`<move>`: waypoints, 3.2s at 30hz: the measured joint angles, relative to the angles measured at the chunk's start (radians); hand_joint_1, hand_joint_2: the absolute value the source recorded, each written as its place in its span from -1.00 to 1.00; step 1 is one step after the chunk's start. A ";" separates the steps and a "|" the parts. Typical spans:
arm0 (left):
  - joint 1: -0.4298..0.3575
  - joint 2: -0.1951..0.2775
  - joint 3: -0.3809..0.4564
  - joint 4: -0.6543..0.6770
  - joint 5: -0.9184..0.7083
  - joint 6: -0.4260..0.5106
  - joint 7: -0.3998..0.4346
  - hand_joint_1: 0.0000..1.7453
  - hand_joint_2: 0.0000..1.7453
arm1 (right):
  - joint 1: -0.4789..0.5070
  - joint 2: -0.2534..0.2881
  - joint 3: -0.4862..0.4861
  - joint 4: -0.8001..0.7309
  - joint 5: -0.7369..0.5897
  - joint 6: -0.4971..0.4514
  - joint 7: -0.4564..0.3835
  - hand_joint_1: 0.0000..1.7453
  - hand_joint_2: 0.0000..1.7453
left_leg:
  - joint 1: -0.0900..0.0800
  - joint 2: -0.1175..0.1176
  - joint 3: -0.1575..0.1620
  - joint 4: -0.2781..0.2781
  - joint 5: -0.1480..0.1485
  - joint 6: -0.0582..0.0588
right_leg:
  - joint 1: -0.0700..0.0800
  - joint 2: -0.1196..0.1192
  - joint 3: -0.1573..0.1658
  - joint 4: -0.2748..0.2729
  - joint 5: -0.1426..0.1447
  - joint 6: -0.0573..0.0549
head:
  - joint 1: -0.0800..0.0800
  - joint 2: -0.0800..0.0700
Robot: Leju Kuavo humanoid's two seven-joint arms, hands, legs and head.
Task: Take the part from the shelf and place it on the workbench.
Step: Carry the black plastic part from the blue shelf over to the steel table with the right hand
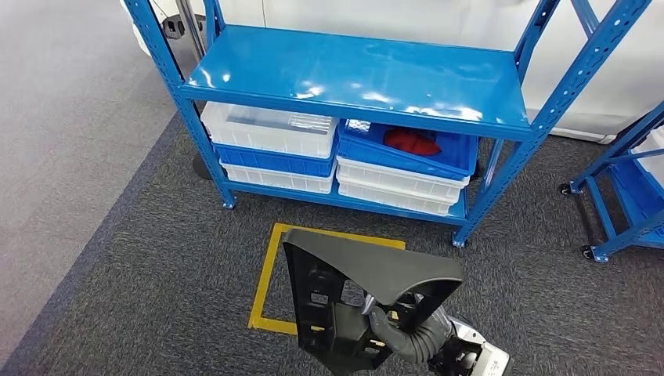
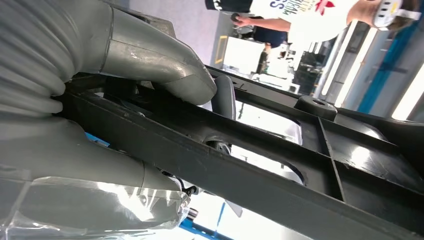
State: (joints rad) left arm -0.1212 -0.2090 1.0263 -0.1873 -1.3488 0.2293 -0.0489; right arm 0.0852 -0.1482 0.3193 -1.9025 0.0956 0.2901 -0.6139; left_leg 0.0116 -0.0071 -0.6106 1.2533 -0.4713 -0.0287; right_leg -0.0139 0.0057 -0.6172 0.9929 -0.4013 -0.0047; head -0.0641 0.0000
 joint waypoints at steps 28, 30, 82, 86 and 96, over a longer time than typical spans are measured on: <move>0.021 0.001 -0.007 0.000 -0.006 0.007 0.004 -1.00 1.00 | 0.038 0.043 -0.039 -0.019 -0.029 0.040 0.028 1.00 1.00 | -0.013 0.021 0.026 -0.040 -0.155 0.012 | 0.003 -0.008 0.034 0.009 -0.026 -0.019 | 0.000 0.000; 0.016 0.001 -0.007 0.000 -0.006 0.007 0.003 -1.00 1.00 | 0.039 0.048 -0.041 -0.019 -0.029 0.044 0.029 1.00 1.00 | -0.009 0.017 0.000 0.024 -0.163 0.007 | 0.003 0.015 0.026 0.011 -0.020 -0.016 | 0.000 0.000; 0.044 0.064 0.015 -0.004 0.027 0.076 0.049 -1.00 1.00 | 0.025 0.109 -0.011 0.071 -0.060 0.105 -0.019 1.00 1.00 | -0.009 0.104 0.118 -0.263 -0.027 0.020 | 0.004 -0.084 0.015 0.037 -0.037 0.016 | 0.000 0.000; 0.041 0.067 0.017 -0.007 0.033 0.083 0.050 -1.00 1.00 | 0.020 0.116 -0.013 0.079 -0.060 0.107 -0.020 1.00 1.00 | -0.004 0.095 0.117 -0.243 -0.052 -0.003 | 0.003 -0.038 0.012 0.028 -0.028 -0.012 | 0.000 0.000; 0.048 0.064 0.049 -0.007 0.068 0.094 0.103 -1.00 1.00 | -0.001 0.130 -0.025 0.134 -0.078 0.114 -0.047 1.00 1.00 | 0.001 -0.041 0.071 -0.214 -0.018 0.008 | 0.011 0.088 0.004 0.037 -0.021 -0.020 | 0.000 0.000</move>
State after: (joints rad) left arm -0.0733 -0.1445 1.0757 -0.1946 -1.2807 0.3233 0.0538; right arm 0.0844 -0.0179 0.2944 -1.7683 0.0173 0.4039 -0.6606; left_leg 0.0125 -0.0482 -0.5400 1.0393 -0.4898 -0.0208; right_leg -0.0026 0.0941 -0.6131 1.0300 -0.4220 -0.0248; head -0.0642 0.0000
